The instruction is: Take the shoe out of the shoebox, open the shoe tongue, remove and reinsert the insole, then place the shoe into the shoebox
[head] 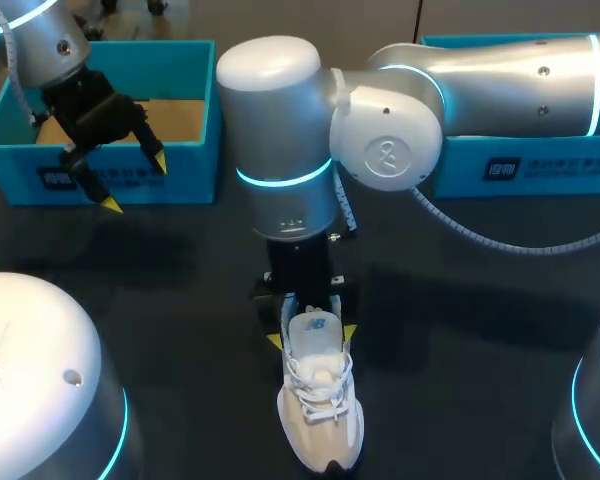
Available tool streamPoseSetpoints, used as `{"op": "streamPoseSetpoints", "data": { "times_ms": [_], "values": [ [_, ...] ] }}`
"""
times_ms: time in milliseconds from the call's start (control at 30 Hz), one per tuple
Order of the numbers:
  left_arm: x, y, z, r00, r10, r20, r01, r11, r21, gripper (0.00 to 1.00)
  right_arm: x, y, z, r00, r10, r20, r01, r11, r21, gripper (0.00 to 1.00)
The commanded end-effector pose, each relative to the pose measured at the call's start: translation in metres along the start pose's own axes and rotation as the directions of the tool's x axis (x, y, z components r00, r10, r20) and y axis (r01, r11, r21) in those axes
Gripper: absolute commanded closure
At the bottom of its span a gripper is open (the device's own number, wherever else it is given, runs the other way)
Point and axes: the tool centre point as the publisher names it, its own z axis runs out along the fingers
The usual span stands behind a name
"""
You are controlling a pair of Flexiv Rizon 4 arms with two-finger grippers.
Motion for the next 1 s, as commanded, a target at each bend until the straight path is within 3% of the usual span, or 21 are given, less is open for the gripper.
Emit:
{"op": "streamPoseSetpoints", "data": {
  "times_ms": [33,167,267,333,600,800,1000],
  "values": [
    [0.000,0.000,-0.001,1.000,0.000,-0.001,0.000,1.000,-0.003,0.00,0.002,-0.014,-0.005,1.000,0.000,-0.006,0.000,1.000,-0.014,0.20],
    [0.000,0.000,-0.001,1.000,0.000,-0.001,0.000,1.000,-0.003,0.00,0.005,-0.026,-0.005,1.000,0.009,-0.017,-0.009,1.000,-0.022,0.52],
    [0.000,0.000,-0.001,1.000,0.000,-0.001,0.000,1.000,-0.003,0.00,0.006,-0.030,-0.006,1.000,0.007,-0.025,-0.008,0.999,-0.032,0.68],
    [0.000,0.000,-0.001,1.000,0.000,-0.001,0.000,1.000,-0.003,0.00,0.007,-0.033,-0.006,1.000,0.012,-0.022,-0.013,0.999,-0.033,0.73],
    [0.000,0.000,-0.001,1.000,0.000,-0.001,0.000,1.000,-0.003,0.00,0.000,-0.023,-0.003,1.000,0.019,0.000,-0.019,0.998,-0.064,0.89],
    [0.000,0.000,-0.001,1.000,0.000,-0.001,0.000,1.000,-0.003,0.00,-0.008,-0.004,0.008,1.000,0.011,-0.004,-0.011,0.998,-0.059,0.91],
    [0.000,0.000,-0.001,1.000,0.000,-0.001,0.000,1.000,-0.003,0.00,-0.006,0.009,0.016,1.000,0.000,-0.022,-0.001,0.998,-0.061,0.87]
  ]
}}
